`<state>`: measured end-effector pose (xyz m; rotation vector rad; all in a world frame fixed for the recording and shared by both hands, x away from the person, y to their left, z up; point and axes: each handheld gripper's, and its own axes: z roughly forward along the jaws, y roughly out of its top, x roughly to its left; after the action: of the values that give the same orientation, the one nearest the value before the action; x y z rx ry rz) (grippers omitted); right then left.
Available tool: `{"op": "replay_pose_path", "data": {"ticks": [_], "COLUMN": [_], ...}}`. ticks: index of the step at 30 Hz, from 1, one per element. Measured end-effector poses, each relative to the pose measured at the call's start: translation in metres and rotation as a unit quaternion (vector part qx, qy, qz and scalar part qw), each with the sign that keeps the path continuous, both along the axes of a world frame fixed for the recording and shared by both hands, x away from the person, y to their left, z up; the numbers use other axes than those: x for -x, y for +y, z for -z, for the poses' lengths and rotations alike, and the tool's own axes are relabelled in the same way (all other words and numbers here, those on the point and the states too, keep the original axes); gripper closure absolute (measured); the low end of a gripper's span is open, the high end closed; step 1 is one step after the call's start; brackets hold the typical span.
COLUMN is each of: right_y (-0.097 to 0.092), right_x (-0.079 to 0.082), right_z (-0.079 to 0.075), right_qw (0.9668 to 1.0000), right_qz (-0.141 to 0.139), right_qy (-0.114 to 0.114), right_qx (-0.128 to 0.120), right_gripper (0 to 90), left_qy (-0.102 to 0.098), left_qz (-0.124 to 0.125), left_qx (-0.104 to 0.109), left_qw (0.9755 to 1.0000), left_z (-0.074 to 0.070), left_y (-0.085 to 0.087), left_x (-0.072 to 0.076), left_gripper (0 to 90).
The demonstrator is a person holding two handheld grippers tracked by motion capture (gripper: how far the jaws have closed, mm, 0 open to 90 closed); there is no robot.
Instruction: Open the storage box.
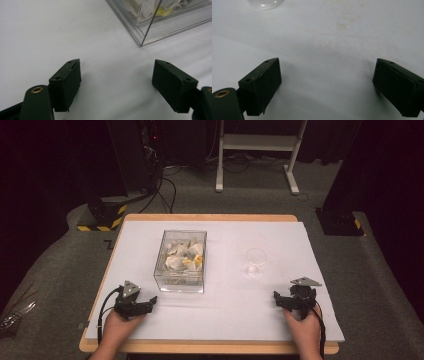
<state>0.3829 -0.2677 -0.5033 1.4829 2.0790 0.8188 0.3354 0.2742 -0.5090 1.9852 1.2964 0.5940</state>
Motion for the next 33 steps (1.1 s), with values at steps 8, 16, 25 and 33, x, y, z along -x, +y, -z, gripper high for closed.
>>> {"op": "replay_pose_path", "data": {"ticks": [8, 16, 25, 33], "right_y": [-0.0004, -0.0005, -0.0010, -0.0013], "right_x": [0.0000, 0.0000, -0.0005, -0.0004], "right_z": [0.0002, 0.0001, -0.0004, -0.0006], "right_qw": [1.0000, 1.0000, 1.0000, 1.0000], "right_qz": [-0.001, -0.001, 0.000, 0.000], "right_qy": [0.000, 0.000, 0.002, 0.001], "right_qx": [-0.002, -0.003, -0.004, -0.003], "right_gripper": [8.0, 8.0, 8.3, 9.1], "left_qy": [0.000, 0.000, 0.000, -0.001], "left_qz": [-0.001, -0.004, -0.006, -0.006], "left_qx": [0.000, 0.003, 0.003, 0.002], "left_qw": [1.0000, 1.0000, 1.0000, 1.0000], "left_z": [0.0000, 0.0000, -0.0001, -0.0001], "left_y": [0.0001, 0.0002, 0.0002, 0.0001], "left_x": [0.0003, 0.0006, 0.0006, 0.0005], "left_gripper": [23.9, 25.0, 25.9, 25.8]}}
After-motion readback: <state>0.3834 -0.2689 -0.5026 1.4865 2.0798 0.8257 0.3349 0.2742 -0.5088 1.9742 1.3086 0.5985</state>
